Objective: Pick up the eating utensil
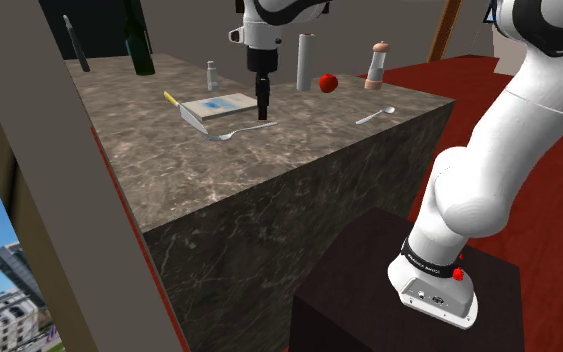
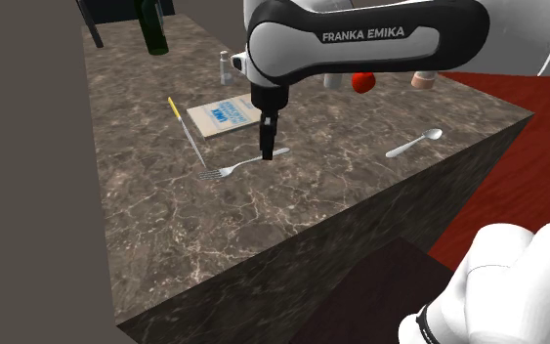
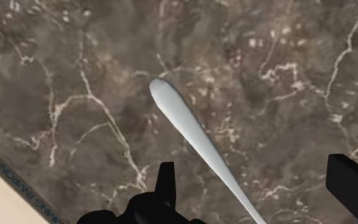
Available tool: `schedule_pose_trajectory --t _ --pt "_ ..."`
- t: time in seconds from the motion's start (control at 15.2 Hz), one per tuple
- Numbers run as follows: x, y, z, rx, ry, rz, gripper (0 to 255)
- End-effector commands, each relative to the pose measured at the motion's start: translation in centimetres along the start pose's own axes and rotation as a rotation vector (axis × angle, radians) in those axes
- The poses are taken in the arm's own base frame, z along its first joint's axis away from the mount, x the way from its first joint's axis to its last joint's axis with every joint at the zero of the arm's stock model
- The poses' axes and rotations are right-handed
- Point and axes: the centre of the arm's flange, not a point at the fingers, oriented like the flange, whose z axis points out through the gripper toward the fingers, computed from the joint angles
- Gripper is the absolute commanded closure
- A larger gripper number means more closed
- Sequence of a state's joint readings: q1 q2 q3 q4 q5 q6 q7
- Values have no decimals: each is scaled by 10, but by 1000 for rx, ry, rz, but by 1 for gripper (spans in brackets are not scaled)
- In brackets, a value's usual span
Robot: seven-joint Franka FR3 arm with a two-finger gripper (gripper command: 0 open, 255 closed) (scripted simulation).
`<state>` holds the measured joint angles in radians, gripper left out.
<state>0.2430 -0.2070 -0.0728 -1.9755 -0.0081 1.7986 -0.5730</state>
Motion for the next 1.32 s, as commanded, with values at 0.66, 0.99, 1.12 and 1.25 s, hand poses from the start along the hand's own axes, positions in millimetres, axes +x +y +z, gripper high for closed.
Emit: schedule_pose_trajectory --t 0.66,0.99,1.12,1.25 --pt "90 -30 26 40 13 -341 0" --pt "90 -30 45 40 13 -341 0" --pt "90 -31 45 40 13 -341 255" --pt "90 -31 45 40 13 -341 255"
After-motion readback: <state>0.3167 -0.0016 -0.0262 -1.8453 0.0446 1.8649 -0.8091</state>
